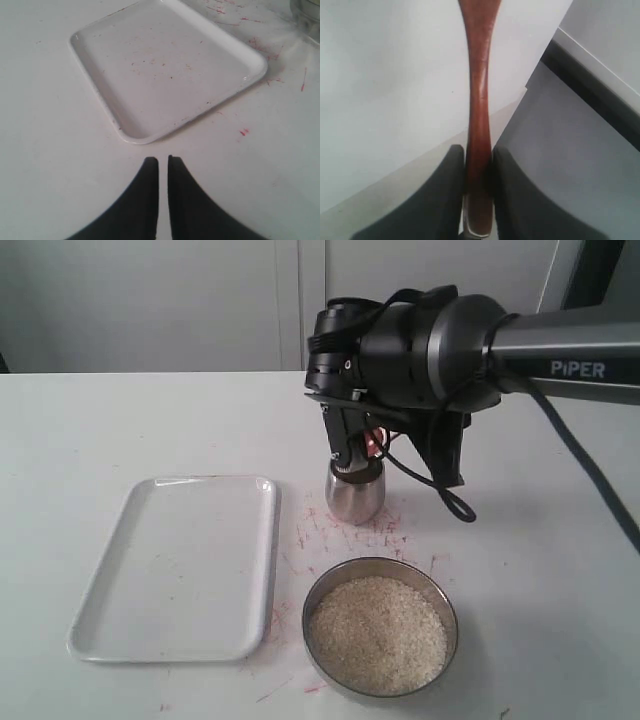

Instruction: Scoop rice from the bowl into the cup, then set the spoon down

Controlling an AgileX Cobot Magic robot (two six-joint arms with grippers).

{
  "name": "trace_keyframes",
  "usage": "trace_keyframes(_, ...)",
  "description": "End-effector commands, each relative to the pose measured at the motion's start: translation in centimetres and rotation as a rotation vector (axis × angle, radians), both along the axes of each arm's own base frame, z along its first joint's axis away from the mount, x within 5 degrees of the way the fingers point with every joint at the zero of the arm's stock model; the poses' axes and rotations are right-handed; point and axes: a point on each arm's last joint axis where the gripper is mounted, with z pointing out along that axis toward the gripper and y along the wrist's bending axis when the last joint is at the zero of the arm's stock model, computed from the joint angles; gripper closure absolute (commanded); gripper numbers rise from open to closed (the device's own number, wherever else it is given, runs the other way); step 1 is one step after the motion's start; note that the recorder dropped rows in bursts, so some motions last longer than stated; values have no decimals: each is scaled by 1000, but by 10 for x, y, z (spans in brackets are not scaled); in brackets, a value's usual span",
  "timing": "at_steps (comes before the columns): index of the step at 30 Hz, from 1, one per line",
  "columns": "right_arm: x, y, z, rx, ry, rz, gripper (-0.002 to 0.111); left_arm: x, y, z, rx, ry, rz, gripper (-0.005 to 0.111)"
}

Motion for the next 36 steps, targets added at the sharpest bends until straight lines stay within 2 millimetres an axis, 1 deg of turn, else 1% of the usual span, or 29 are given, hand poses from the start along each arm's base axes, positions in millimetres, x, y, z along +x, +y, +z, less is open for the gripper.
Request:
trace_keyframes(1,-1,-1,5,-10,-28,-3,108,0,-1,-2,-1,5,-9,92)
trace_keyframes(4,-3,0,2,-1,28,11,108,0,-1,-2,-1,5,-9,92)
trace_keyframes(6,-3,0,2,-2,34,15,108,0,-1,-2,-1,5,-9,92)
trace_keyframes(11,1,-2,7,-8,-65,-16,108,0,-1,-2,-1,5,-9,92)
trace_keyframes(15,-3,0,2,-2,27,12,108,0,-1,-2,-1,5,-9,92)
trace_keyframes(17,-3,0,2,-2,33,14,108,0,-1,-2,-1,5,-9,92)
trace_keyframes(22,1,-2,7,0,-74,-25,108,0,-1,-2,-1,5,-9,92)
trace_keyframes(27,-4,1,0,18,48,6,108,0,-1,-2,-1,5,-9,92)
trace_keyframes(33,0,-1,3,6,-39,-21,108,0,-1,-2,-1,5,-9,92)
trace_keyframes(36,-2,0,1,10,5,-8,108,0,-1,-2,-1,5,-9,92)
